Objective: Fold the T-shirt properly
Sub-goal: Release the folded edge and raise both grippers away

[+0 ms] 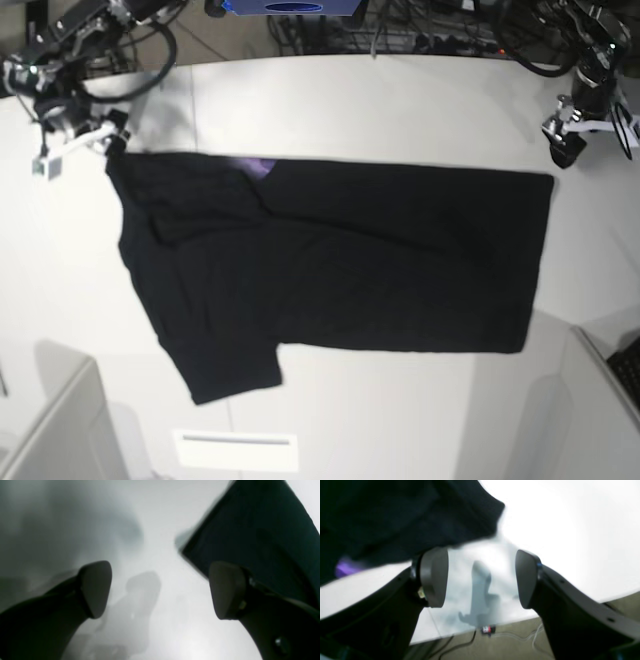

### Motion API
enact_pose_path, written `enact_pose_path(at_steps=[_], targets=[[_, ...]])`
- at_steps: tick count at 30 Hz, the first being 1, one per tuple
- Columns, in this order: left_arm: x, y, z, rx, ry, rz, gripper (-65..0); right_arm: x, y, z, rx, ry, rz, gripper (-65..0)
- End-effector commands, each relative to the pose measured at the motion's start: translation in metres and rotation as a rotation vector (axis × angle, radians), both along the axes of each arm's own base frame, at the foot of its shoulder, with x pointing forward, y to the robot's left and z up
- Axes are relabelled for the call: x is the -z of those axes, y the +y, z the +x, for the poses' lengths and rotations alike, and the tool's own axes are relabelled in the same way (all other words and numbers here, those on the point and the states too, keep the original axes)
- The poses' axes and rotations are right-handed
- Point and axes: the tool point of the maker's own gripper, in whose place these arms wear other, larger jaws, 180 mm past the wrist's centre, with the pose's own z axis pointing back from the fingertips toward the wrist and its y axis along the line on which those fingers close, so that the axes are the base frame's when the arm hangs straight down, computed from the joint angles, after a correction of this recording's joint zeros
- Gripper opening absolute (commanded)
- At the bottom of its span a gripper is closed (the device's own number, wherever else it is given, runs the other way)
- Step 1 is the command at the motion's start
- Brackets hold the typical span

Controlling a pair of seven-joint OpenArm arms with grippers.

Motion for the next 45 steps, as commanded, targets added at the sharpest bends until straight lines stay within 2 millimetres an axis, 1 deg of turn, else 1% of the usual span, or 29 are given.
enact_pose_path(at_steps=[1, 4, 7, 9, 16, 18, 21, 22, 23, 26, 27, 29, 31, 33, 38, 39, 40, 41, 42, 43, 45], targets=[[-0.002, 0.005, 0.003, -0.002, -0.022, 0.002, -6.6, 0.001, 0.003, 0.002, -0.005, -0.016, 0.021, -25.4], [0.017, 0.002, 0.005, -0.024, -0.011, -0.059, -6.6, 0.023, 0.009, -0.001, 0.045, -0.028, 0.138, -25.4], [0.022, 0.0, 0.008, -0.025, -0.009, -0.078, -6.6, 0.038, 0.014, 0.004, 0.085, -0.063, 0.208, -25.5], [0.024, -0.01, 0.017, 0.009, -0.012, -0.088, -6.6, 0.046, 0.015, 0.006, 0.104, -0.074, 0.229, -25.5], [0.027, -0.029, 0.034, 0.072, -0.016, -0.106, -6.6, 0.055, 0.018, 0.022, 0.127, -0.108, 0.274, -25.5], [0.025, -0.032, 0.042, 0.082, -0.03, -0.11, -6.6, 0.054, 0.018, 0.025, 0.126, -0.114, 0.276, -25.5], [0.023, -0.032, 0.046, 0.083, -0.04, -0.111, -6.7, 0.055, 0.02, 0.025, 0.118, -0.108, 0.279, -25.5], [0.021, -0.032, 0.051, 0.083, -0.052, -0.111, -7.4, 0.055, 0.02, 0.025, 0.118, -0.108, 0.279, -25.5], [0.02, -0.033, 0.054, 0.083, -0.058, -0.113, -9.7, 0.055, 0.02, 0.025, 0.118, -0.108, 0.279, -25.5], [0.021, -0.033, 0.059, 0.08, -0.066, -0.122, -21.2, 0.055, 0.02, 0.024, 0.117, -0.105, 0.279, -25.5], [0.02, -0.034, 0.063, 0.078, -0.075, -0.128, -24.2, 0.055, 0.02, 0.024, 0.117, -0.105, 0.279, -25.5], [0.023, -0.035, 0.069, 0.072, -0.08, -0.145, -28.1, 0.055, 0.02, 0.024, 0.117, -0.105, 0.279, -25.5], [0.028, -0.036, 0.073, 0.066, -0.081, -0.169, -29.9, 0.055, 0.02, 0.024, 0.117, -0.105, 0.279, -25.5], [0.033, -0.038, 0.076, 0.061, -0.08, -0.188, -29.8, 0.055, 0.02, 0.024, 0.117, -0.105, 0.279, -25.5], [0.035, -0.039, 0.079, 0.059, -0.083, -0.199, -30.8, 0.054, 0.02, 0.026, 0.117, -0.112, 0.278, -25.5], [0.035, -0.039, 0.079, 0.059, -0.083, -0.199, -30.9, 0.054, 0.02, 0.026, 0.118, -0.113, 0.279, -26.4], [0.035, -0.039, 0.079, 0.059, -0.083, -0.199, -31.8, 0.054, 0.02, 0.026, 0.118, -0.113, 0.279, -29.0], [0.035, -0.039, 0.079, 0.059, -0.082, -0.2, -34.7, 0.054, 0.02, 0.027, 0.118, -0.114, 0.28, -33.9], [0.035, -0.039, 0.079, 0.059, -0.082, -0.2, -39.7, 0.054, 0.02, 0.027, 0.117, -0.116, 0.279, -40.4], [0.035, -0.039, 0.079, 0.059, -0.082, -0.2, -47.6, 0.052, 0.021, 0.03, 0.111, -0.123, 0.279, -48.6], [0.035, -0.039, 0.079, 0.059, -0.08, -0.198, -65.0, 0.052, 0.022, 0.031, 0.107, -0.124, 0.283, -61.5]])
